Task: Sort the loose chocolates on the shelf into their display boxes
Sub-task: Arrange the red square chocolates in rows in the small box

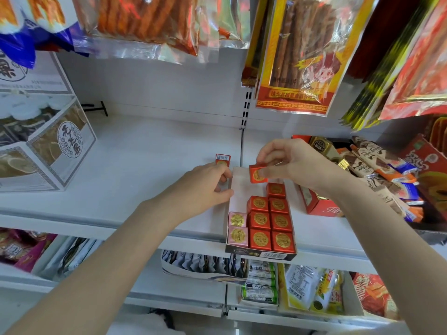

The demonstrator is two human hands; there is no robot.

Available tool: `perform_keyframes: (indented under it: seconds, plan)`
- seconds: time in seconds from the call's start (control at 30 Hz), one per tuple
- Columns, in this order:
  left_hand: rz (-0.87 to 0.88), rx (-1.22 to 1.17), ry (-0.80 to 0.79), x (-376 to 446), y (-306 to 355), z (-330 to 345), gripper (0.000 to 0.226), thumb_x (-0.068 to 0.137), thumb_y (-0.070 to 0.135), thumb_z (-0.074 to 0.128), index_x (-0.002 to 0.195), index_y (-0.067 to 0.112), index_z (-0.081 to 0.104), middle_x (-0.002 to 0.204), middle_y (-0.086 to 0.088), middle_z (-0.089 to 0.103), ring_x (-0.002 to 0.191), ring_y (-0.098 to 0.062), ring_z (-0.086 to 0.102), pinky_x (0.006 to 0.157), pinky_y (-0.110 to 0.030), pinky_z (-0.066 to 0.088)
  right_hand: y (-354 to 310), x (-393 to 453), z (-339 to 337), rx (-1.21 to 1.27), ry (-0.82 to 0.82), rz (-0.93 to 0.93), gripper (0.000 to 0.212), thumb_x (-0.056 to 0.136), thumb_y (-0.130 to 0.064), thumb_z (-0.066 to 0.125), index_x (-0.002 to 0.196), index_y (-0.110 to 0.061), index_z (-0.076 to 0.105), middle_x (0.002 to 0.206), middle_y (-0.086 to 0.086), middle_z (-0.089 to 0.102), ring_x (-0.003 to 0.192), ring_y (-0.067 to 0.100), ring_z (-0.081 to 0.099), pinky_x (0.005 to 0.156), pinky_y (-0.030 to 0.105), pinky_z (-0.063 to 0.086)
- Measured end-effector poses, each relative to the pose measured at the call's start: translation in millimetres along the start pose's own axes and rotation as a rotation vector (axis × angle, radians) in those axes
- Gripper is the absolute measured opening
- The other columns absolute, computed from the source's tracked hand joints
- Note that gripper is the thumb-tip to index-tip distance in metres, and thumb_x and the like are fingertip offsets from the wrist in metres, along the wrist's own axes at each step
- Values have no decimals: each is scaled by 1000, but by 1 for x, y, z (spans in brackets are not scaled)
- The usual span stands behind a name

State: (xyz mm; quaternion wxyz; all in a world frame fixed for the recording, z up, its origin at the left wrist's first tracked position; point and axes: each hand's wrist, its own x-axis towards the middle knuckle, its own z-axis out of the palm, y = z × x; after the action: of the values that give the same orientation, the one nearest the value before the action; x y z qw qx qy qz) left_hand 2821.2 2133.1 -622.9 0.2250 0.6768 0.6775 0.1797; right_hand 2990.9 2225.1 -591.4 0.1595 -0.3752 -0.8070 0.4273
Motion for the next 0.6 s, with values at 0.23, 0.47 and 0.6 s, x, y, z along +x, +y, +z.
perform_keyframes:
  seconds: [0.23,0.47,0.6]
  plan:
    - [6,9,4,1,0,0,37,88,30,56,122,16,49,120,1,54,100,-10,55,87,-25,44,-1,-2,-1,-44,-77,-67,25,89,-2,51,83,-21,65,93,-9,61,92,12,60,79,24,52]
    - [15,16,6,1,0,1,36,88,29,55,122,16,48,121,1,55,103,-11,55,88,-24,44,6,4,4,-125,41,-25,19,78,-14,69,86,-23,54,91,-7,62,80,11,66,66,23,55]
    - [19,14,12,1,0,1,36,88,29,55,121,16,48,121,1,55,102,-10,55,86,-22,43,12,6,12,-409,-95,-99,14,76,-17,71,81,-23,59,79,-13,59,76,2,58,67,6,46]
